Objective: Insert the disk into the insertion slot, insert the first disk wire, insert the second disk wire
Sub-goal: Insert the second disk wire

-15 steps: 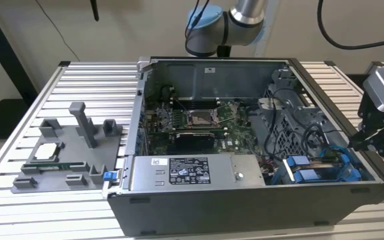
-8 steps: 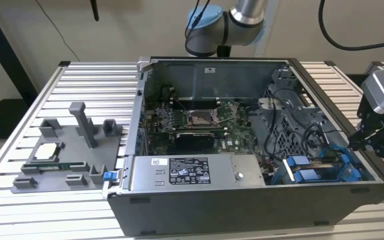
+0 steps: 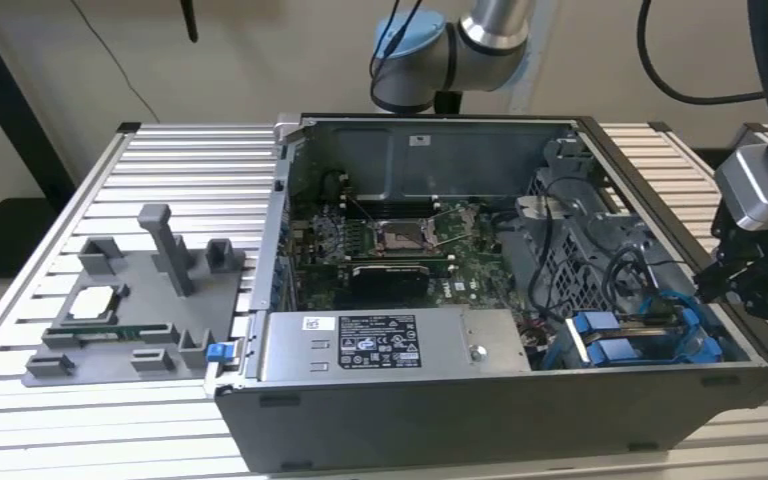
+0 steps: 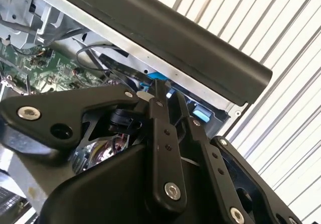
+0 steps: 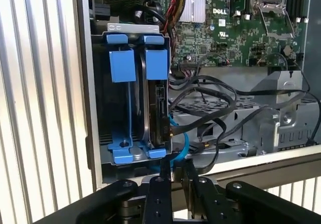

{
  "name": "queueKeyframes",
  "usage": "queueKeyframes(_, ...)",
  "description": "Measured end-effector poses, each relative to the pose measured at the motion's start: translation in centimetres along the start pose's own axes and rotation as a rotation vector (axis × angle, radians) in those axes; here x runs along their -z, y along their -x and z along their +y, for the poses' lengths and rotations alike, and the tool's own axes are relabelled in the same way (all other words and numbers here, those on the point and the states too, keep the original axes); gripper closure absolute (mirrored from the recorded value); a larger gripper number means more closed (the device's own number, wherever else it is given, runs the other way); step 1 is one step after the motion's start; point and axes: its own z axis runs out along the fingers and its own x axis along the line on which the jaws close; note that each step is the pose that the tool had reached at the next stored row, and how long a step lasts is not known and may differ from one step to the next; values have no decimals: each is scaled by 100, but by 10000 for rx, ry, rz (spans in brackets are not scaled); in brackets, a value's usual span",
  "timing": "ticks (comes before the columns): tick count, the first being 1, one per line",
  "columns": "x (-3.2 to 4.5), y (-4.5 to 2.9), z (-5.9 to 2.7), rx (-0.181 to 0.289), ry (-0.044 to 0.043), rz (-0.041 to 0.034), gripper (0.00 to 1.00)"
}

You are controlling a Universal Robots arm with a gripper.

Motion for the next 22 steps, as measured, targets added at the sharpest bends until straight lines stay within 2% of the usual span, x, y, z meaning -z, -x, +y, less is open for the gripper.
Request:
queueKeyframes(3,-1,0,0,-7,-3,3,0)
queueKeyframes(4,-1,-1,0,-9,-3,3,100)
queueKeyframes(10,0,0,0,-12,-4,2,100)
queueKeyframes(12,25,6,13,-13,-4,1,100)
queueKeyframes(16,55,30,65,-22,-7,2,100)
queueKeyframes(22,74,68,186,-46,-15,5,100)
